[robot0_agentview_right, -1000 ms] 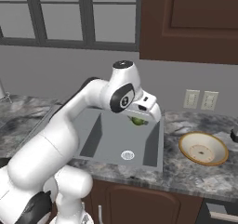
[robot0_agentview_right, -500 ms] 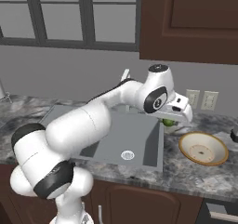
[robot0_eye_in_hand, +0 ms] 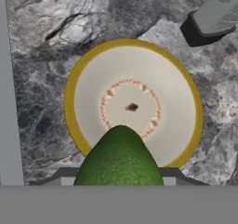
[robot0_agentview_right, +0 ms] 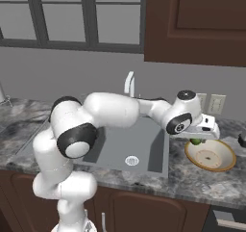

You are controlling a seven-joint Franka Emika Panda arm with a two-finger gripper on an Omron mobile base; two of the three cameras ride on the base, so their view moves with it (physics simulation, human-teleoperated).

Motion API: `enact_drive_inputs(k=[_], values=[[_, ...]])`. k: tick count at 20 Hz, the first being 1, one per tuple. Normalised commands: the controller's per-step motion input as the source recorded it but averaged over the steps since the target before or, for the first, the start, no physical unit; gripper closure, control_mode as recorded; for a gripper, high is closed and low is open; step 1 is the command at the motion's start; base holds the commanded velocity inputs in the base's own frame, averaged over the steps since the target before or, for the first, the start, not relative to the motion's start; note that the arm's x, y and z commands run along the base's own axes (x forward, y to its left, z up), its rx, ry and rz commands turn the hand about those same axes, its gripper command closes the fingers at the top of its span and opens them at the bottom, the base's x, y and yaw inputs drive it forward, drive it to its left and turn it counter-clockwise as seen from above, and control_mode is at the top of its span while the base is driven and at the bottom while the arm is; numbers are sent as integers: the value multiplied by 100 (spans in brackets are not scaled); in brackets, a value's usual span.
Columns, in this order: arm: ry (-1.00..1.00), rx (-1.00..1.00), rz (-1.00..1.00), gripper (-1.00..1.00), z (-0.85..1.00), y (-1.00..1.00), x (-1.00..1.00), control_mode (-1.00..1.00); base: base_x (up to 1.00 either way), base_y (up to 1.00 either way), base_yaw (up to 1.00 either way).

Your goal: Pick the avocado from the sink and place it in the bowl. Then pick the bowl and place it in the microwave. Then close the microwave door and press the start button.

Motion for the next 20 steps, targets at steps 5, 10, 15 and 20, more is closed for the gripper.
enact_drive_inputs(k=[5, 10, 15, 20], values=[[5, -1, 9, 100, -42, -56, 65, -100, 0, 0, 0], [11, 0, 7, 100, -11, -54, 40, -100, 0, 0, 0], [18, 5, 7, 100, 0, -49, 16, -100, 0, 0, 0], [18, 0, 7, 100, -10, -5, 27, -100, 0, 0, 0]])
